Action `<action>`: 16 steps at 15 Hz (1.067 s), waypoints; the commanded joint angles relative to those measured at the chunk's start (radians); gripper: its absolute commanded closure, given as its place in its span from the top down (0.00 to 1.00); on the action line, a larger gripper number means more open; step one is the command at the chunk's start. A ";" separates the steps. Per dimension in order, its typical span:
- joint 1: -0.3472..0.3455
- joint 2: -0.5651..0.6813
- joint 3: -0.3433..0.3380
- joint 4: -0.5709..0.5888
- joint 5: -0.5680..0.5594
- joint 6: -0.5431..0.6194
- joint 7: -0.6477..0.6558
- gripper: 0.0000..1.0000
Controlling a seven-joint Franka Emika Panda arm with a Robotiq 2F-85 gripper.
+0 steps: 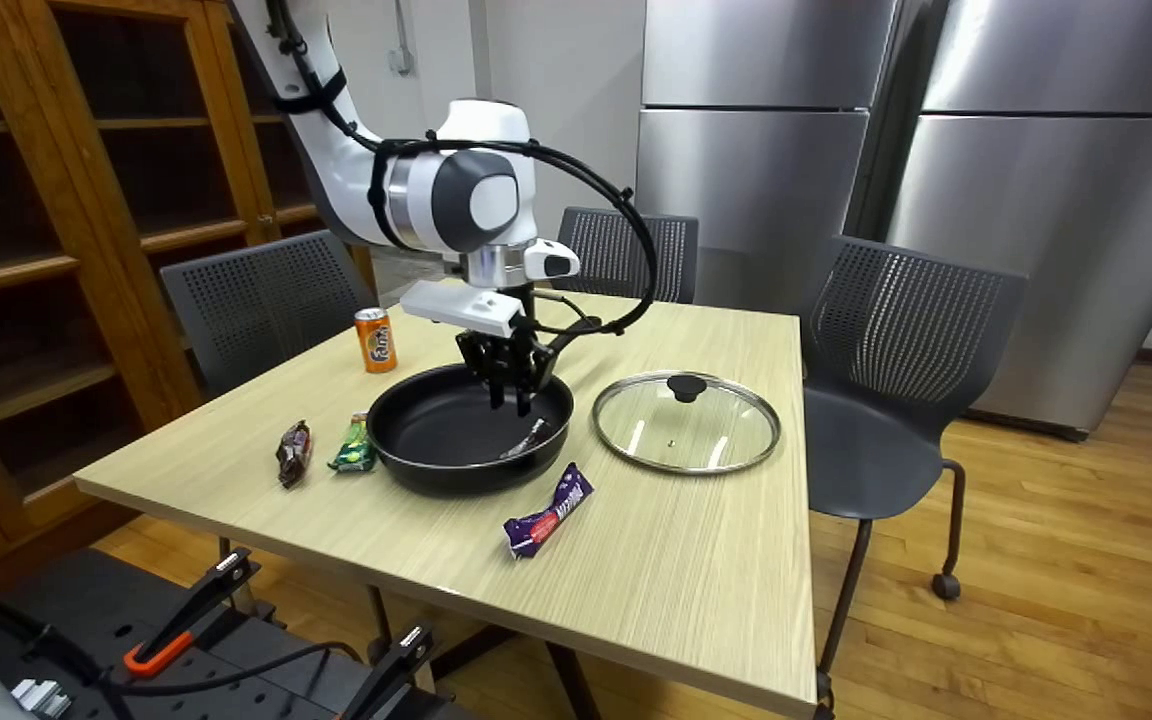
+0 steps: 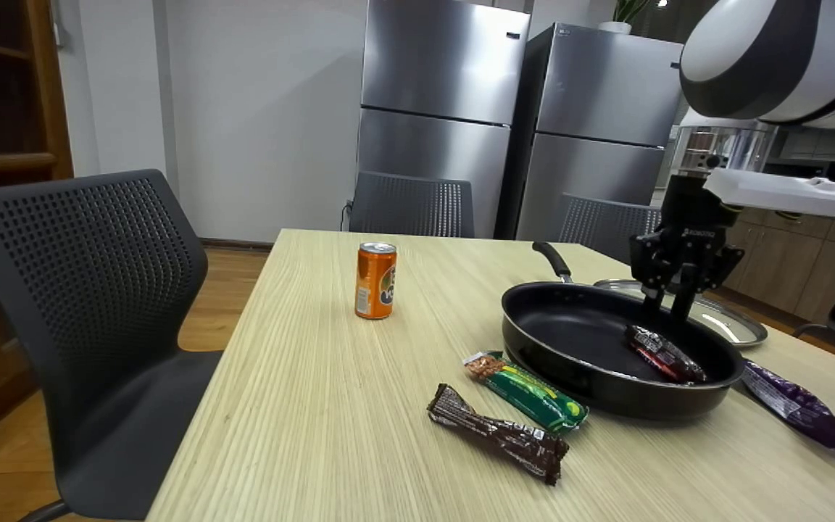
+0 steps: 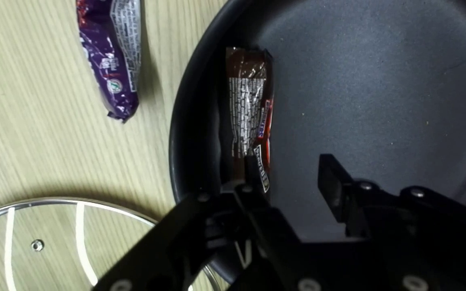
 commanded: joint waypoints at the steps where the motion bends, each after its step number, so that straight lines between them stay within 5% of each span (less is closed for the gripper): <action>1: -0.019 -0.076 -0.002 -0.050 -0.005 -0.021 -0.015 0.74; 5: -0.029 -0.107 -0.044 -0.080 -0.037 -0.024 -0.013 1.00; 12: -0.017 -0.117 -0.149 -0.109 -0.181 0.020 0.012 1.00; 16: -0.033 -0.081 -0.139 -0.073 -0.164 0.002 0.004 1.00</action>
